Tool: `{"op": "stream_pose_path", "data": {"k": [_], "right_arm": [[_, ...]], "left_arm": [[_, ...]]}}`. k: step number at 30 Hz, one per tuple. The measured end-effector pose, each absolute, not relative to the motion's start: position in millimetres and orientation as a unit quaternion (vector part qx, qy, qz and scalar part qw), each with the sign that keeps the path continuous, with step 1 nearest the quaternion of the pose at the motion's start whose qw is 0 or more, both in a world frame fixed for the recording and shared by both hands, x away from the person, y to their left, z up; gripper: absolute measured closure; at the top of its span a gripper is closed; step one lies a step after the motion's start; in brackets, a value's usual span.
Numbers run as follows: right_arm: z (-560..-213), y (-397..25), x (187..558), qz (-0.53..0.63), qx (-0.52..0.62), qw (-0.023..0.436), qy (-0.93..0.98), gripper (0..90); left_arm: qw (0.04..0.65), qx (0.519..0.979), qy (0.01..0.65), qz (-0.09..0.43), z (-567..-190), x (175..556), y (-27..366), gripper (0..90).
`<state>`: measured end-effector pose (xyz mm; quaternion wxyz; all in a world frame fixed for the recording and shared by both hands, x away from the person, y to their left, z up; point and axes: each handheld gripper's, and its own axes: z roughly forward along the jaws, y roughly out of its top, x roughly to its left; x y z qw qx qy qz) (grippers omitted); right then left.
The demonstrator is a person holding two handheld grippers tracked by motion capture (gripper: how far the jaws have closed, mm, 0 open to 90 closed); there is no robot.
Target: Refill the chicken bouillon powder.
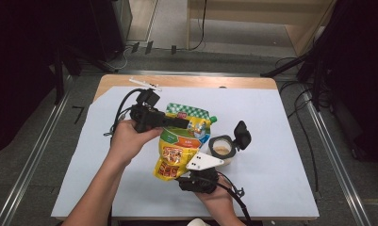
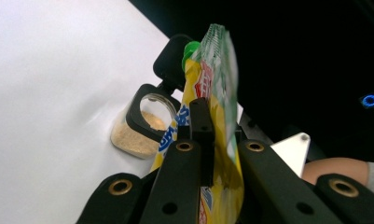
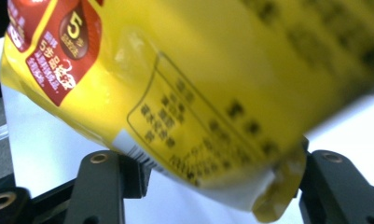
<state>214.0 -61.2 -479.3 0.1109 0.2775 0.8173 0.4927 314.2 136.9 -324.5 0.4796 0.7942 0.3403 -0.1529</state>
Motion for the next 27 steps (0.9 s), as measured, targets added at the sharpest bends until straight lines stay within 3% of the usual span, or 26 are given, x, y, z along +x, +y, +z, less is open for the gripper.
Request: {"op": "stream_pose_path", "data": {"k": [17, 27], "right_arm": [[-469.6, -79.1, 228.5, 0.486, 0.325, 0.097, 0.806, 41.6], [-462.7, -84.3, 229.1, 0.492, 0.323, 0.078, 0.805, 41.5]], "left_arm": [[0.510, 0.782, 0.336, -0.125, -303.2, 308.0, 163.3, 90.0], [0.510, 0.769, 0.375, -0.090, -314.0, 324.5, 188.4, 90.0]]}}
